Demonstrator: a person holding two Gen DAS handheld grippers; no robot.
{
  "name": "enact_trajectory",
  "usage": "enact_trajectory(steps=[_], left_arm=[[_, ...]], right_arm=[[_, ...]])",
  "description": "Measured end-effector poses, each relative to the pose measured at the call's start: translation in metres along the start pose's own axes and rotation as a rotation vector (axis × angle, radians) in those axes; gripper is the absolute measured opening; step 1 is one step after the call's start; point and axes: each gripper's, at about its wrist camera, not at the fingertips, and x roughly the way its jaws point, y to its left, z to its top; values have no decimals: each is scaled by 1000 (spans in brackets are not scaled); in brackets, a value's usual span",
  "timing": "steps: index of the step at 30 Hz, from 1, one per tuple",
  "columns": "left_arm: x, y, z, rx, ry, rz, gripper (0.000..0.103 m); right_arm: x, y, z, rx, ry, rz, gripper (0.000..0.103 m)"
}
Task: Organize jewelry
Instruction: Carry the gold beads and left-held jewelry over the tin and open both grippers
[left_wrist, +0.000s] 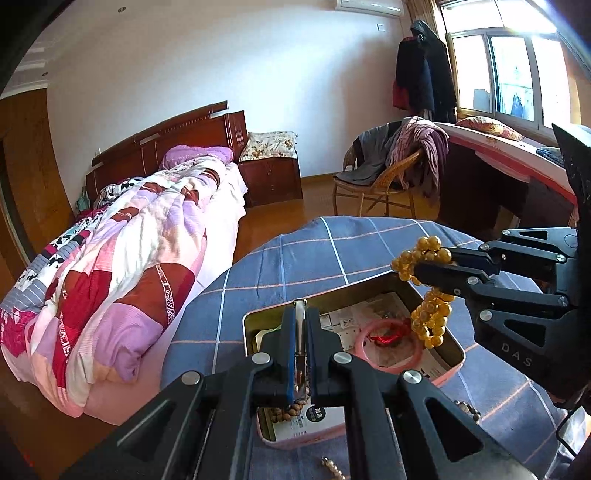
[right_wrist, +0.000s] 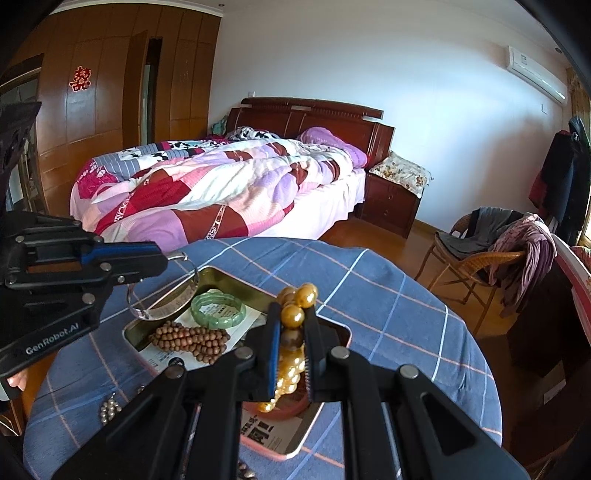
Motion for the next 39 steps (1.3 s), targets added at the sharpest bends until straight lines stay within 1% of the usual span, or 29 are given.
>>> enact_trajectory(steps=[17,24,39], left_arm=[[34,5,-1,-1,60,9,4],[41,3,-3,0,73,4,4],[49,4,-8,-2,84,17,4]], right_arm=[[34,4,5,-24,63,-19,13],[44,6,3,-38,85,-26,13],[57,4,-4,-40,116,-36,13]])
